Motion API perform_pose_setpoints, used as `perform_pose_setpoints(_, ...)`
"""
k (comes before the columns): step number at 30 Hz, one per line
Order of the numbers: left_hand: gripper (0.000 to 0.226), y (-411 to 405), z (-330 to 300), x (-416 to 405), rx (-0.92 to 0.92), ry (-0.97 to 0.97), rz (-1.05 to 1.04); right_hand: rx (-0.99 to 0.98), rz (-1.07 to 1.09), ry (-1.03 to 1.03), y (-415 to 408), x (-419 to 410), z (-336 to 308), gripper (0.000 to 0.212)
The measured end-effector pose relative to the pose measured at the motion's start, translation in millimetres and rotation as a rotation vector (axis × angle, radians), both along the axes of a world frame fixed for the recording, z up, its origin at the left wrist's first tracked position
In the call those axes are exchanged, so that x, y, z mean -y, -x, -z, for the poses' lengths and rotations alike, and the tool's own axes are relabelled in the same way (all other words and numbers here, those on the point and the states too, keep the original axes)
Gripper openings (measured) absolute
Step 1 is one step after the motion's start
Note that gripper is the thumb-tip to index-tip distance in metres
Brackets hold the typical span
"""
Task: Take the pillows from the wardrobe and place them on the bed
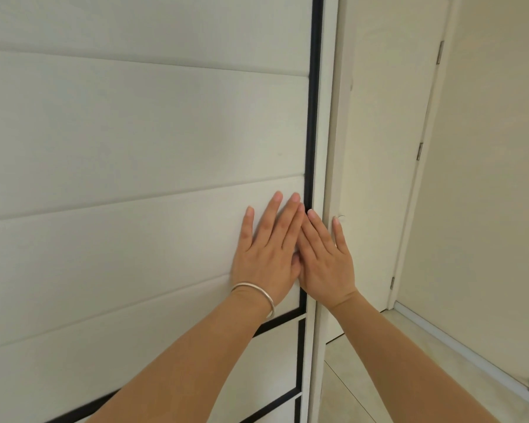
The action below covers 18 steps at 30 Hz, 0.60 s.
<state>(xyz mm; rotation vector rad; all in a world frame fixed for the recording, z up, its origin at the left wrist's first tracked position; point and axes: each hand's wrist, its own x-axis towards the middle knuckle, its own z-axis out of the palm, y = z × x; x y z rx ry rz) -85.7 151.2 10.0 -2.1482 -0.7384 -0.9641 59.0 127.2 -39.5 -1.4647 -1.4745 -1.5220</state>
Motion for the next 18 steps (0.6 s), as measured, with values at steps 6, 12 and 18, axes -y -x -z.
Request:
perform_pose_setpoints(6,0.079,1,1,0,-0.02,0.002,0.001,-0.001,0.022,0.011,0,-1,2,0.071)
perform_pose_setpoints(12,0.085,7,2,5,-0.071,0.059,0.048,-0.076,0.037,0.043,8,8,-4,0.063)
perform_pose_setpoints(18,0.081,54,37,31,0.026,0.139,0.46,-0.241,-0.26,0.027,43,49,-23,0.039)
